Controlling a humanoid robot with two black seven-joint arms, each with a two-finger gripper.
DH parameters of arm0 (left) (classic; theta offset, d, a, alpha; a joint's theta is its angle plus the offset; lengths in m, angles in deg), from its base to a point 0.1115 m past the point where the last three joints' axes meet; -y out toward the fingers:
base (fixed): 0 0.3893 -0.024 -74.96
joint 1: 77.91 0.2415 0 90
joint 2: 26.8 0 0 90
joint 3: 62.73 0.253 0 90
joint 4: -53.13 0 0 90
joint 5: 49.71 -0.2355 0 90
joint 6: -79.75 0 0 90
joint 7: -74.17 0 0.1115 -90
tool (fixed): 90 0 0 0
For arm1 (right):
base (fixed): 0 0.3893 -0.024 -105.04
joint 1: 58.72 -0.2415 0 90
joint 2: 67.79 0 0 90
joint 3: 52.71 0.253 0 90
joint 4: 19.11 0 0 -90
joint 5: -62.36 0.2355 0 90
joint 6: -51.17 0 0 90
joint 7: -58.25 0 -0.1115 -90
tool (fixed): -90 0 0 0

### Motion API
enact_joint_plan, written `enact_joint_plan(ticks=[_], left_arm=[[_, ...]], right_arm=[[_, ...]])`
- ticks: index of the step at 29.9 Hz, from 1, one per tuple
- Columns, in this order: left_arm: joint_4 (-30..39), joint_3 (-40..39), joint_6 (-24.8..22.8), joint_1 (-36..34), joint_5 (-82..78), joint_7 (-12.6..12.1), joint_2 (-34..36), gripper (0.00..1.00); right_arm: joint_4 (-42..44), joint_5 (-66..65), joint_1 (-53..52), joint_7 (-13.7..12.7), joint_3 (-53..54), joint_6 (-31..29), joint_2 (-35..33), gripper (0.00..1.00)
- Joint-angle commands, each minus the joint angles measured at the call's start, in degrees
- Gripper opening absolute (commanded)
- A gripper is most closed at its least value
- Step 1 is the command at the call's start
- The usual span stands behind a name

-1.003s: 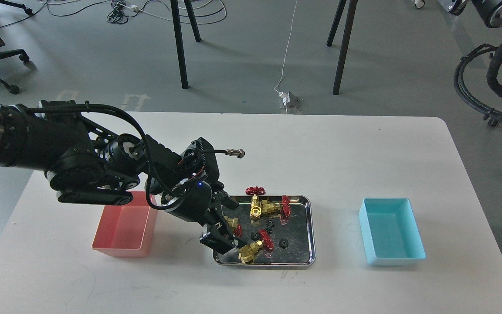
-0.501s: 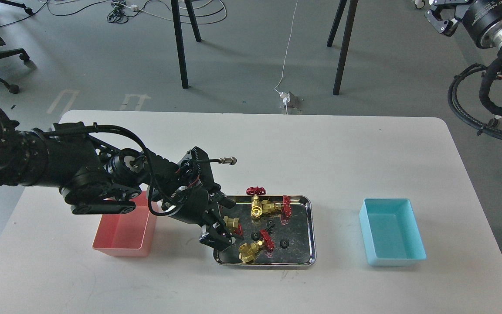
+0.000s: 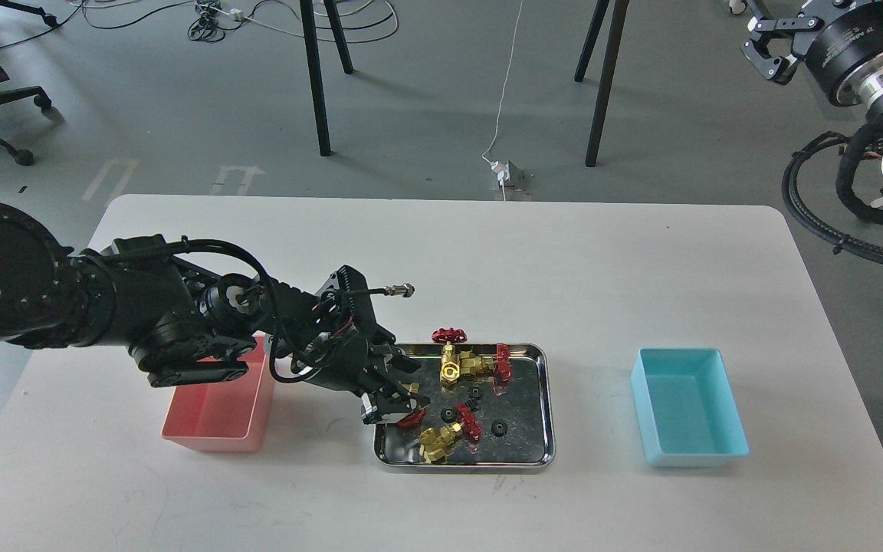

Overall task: Place valve in pink box and gear in blue box
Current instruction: 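Lower the left gripper and grasp a red-handled brass valve in the tray, then lift the valve and carry it over the pink box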

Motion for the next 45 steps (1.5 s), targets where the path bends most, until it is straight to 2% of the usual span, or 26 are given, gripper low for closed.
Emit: enact_joint_plan(ticks=[1, 9, 13, 19, 26, 32, 35, 38, 41, 45], left_arm=[[-0.32, 0.18, 0.0, 0.02, -0.07, 0.0, 0.1, 0.48], [-0.32, 0.18, 0.09, 0.37, -2.79, 0.0, 0.36, 0.42], [-0.23, 0.18, 0.18, 0.46, -2.79, 0.0, 0.45, 0.35], [0.21, 0.1, 0.18, 0.2, -2.79, 0.0, 0.63, 0.07], [2.31, -1.57, 0.27, -2.43, -2.62, 0.0, 3.34, 0.03], [9.95, -10.27, -1.75, -7.71, -2.18, 0.0, 15.55, 0.04], [14.25, -11.07, -2.37, -10.25, -2.44, 0.0, 23.89, 0.04], [21.45, -10.8, -2.37, -12.19, -2.79, 0.0, 33.99, 0.05], [26.56, -10.8, -2.37, -11.59, -6.64, 0.0, 42.52, 0.05], [26.58, -11.06, -2.37, -6.33, -12.98, 0.0, 48.69, 0.05]], right_arm=[[-0.06, 0.0, 0.39, 0.01, 0.01, -0.06, 0.07, 1.0], [-0.15, 0.0, 0.57, 0.1, 0.1, -0.06, 0.07, 1.0], [-0.15, 0.0, 0.66, 0.1, 0.1, -0.06, 0.07, 1.0], [-0.15, 0.0, 1.45, 0.1, 0.27, -0.06, 0.07, 1.0], [-0.23, 0.09, 1.54, 0.1, 0.8, 0.03, 0.07, 1.0], [-0.15, 0.0, -2.67, -0.51, 1.15, 0.73, 0.68, 1.0], [0.47, -0.18, -8.37, -0.6, 0.01, 1.17, 2.61, 1.0], [1.25, -0.53, -14.61, -0.69, -2.7, 4.41, 4.81, 1.0], [3.71, -0.62, -20.5, -1.3, -8.58, 8.28, 5.87, 1.0], [5.74, -0.35, -23.25, -1.39, -12.12, 10.05, 7.36, 1.0]])
